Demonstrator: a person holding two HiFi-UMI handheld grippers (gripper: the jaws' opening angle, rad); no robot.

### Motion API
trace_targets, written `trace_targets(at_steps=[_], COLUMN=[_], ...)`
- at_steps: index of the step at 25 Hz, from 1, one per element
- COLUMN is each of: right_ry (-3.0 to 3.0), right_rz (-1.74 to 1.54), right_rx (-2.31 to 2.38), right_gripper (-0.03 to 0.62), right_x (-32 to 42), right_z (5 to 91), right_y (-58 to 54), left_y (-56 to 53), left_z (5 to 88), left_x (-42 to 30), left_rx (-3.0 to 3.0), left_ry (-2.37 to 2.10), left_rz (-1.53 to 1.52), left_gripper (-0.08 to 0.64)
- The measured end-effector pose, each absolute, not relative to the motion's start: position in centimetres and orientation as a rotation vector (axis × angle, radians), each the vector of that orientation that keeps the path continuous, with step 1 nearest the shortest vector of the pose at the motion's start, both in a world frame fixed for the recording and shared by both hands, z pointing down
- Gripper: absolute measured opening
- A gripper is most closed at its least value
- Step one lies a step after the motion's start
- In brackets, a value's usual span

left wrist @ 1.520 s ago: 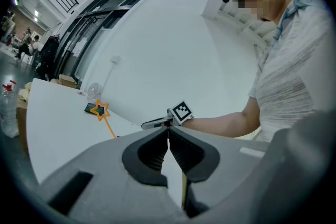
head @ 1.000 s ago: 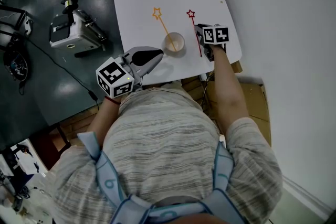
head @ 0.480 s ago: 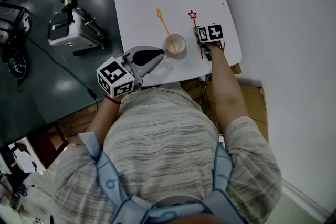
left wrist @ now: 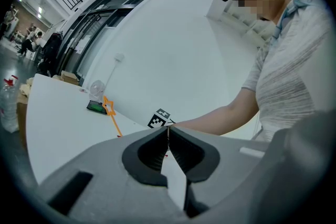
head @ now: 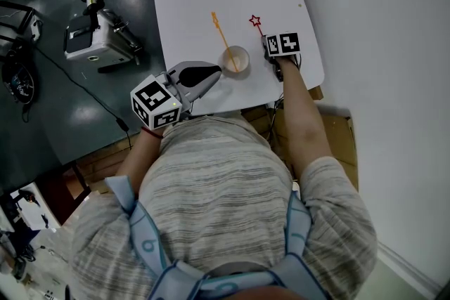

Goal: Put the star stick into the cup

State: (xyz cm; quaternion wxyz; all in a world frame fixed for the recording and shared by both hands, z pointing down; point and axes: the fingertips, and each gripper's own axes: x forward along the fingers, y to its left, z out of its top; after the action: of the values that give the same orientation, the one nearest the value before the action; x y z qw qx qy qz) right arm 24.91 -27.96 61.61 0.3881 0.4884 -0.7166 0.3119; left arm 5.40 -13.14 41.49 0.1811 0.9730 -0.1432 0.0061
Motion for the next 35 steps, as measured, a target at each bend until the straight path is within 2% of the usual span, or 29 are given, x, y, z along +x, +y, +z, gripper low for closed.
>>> trace_targets(at_steps=[8,16,28,35], right_ry=[-1.926,-2.209,-2.662,-2.778], right_rz=[0.920,1.007,0.768,0.700], right_rx=[1.343,1.507,1.564,1.547], right_gripper=[0.020,0.020,0.020,0.020], right_x=[24.4,22.2,17.3,15.2], right_z=[60.4,53.9,40.3,40.2], right_y=[-28.2,-29.9,-29.8,-28.1], left_y=[-13.2,-13.0,-13.2,-13.4], left_z=[41.3,41.3,41.3,41.3], left_x=[5.1,5.2,4.8,4.6], left_rx=[2.747,2.753,2.753,2.758], left_ry=[-0.411,-0.407,-0.404,-0.400], left_rz=[0.016,0.017,0.023,0.023], left_gripper=[0.020,0.020,0.020,0.020])
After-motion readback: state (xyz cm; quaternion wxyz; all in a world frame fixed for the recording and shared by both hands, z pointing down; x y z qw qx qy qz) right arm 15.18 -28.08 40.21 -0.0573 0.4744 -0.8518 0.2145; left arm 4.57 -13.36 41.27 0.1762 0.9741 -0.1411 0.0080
